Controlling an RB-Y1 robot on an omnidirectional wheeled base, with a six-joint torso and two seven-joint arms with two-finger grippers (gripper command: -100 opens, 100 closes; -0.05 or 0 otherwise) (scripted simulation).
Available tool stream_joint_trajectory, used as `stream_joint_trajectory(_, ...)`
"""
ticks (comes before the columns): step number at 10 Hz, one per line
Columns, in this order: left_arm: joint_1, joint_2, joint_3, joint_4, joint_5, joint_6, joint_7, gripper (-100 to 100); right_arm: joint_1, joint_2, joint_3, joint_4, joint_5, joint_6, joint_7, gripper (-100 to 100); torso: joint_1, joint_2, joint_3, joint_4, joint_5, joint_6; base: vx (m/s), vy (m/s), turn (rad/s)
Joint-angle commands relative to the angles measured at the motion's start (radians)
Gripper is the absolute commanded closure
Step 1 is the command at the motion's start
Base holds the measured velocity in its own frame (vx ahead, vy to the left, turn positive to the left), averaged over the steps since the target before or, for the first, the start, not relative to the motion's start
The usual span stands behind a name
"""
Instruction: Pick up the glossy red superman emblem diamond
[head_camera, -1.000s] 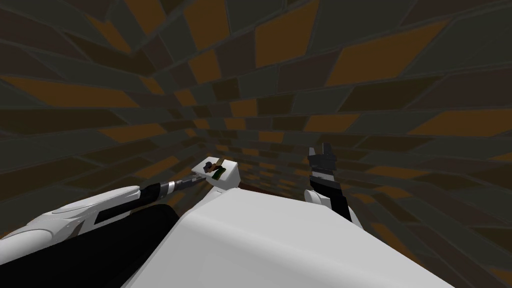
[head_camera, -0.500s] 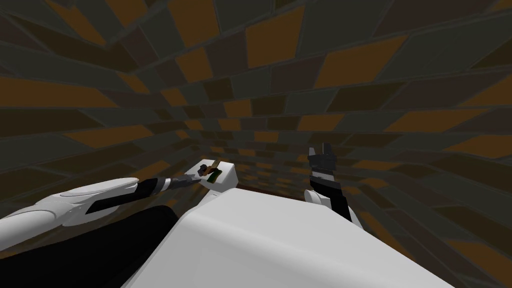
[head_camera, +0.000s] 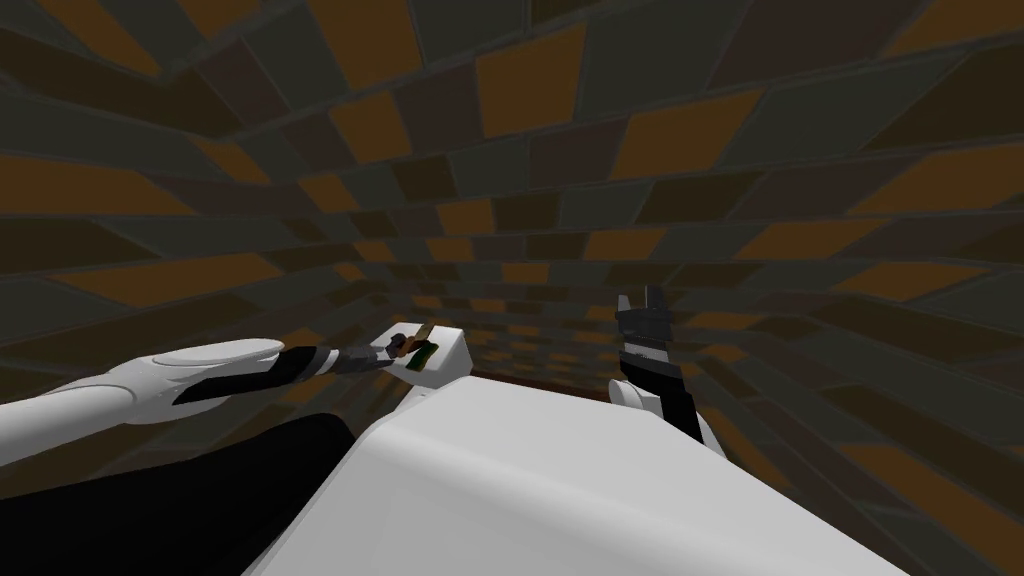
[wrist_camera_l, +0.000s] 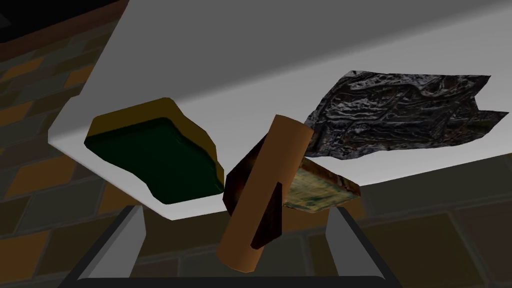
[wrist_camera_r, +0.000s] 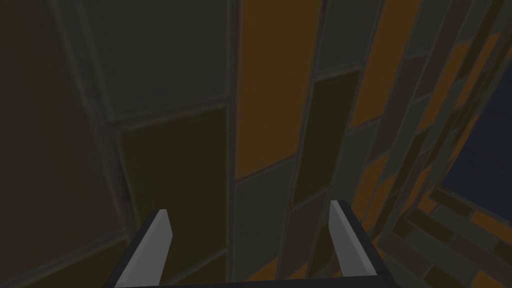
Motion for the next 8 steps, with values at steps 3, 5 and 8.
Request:
stream_joint_trajectory(3, 0.034, 0.105, 0.014, 0.074, -0.054, -0.033, -0.006, -100, 0.000, 0.000, 0.000, 0.000, 0.000, 0.000, 0.000, 0, 0.000, 0.000, 0.000, 0.000, 0.000, 0.001, -0.015, -0.017, -0.111)
stream_joint_trajectory(5, 0.048, 0.155, 0.019, 0.109, -0.081, -0.047, -0.009, -100, 0.000, 0.000, 0.000, 0.000, 0.000, 0.000, 0.000, 0, 0.000, 0.001, 0.000, 0.000, 0.000, 0.000, -0.024, -0.012, -0.100)
stream_joint_trajectory(8, 0.063, 0.214, 0.024, 0.152, -0.116, -0.064, -0.014, -100, 0.000, 0.000, 0.000, 0.000, 0.000, 0.000, 0.000, 0, 0.000, 0.001, 0.001, 0.000, 0.000, 0.000, -0.023, -0.013, -0.068)
